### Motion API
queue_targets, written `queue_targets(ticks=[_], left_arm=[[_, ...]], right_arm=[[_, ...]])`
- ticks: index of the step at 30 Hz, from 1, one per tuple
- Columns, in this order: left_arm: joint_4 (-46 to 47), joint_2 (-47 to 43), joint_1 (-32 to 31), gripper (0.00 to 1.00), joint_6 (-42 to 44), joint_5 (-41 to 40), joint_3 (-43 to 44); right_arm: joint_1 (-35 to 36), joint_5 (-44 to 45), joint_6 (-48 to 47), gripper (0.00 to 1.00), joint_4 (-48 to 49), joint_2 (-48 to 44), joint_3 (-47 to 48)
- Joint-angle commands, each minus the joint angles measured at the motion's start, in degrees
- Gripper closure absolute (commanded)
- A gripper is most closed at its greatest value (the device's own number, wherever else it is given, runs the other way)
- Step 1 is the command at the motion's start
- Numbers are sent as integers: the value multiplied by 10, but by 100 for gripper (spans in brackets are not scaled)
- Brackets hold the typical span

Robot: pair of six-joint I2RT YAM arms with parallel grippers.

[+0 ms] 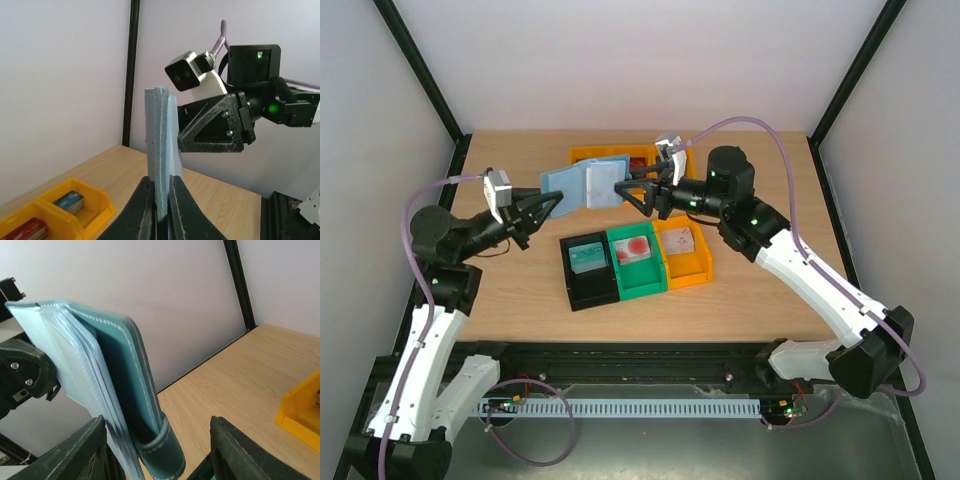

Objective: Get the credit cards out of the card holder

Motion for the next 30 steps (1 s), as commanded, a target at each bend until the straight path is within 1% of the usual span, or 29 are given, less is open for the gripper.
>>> queue_targets(ticks=[1,4,10,17,23,24,26,28,30], left_arm=[[36,-14,-9,98,40,20,-9],[47,-14,-16,98,53,39,-11],[78,-14,-28,98,56,50,-18],[96,-11,-32,98,48,50,-22],[97,-9,-33,98,42,49,-30],[96,-9,-35,98,42,47,-33],[94,-8,-37,98,45,37,-36],[92,-8,-40,98,46,26,-38],[85,-8,-42,98,49,14,-39]], right_arm=[[1,20,-30,44,-1,3,33],[3,18,-31,39,10,8,33],[24,14,-44,34,19,30,47],[47,-31,-36,23,67,41,49],[61,-38,-11,23,92,53,50],[65,-38,-5,24,98,57,51],[75,-37,0,30,101,65,57],[84,-31,-3,42,88,75,68],[85,-31,3,57,85,82,76]])
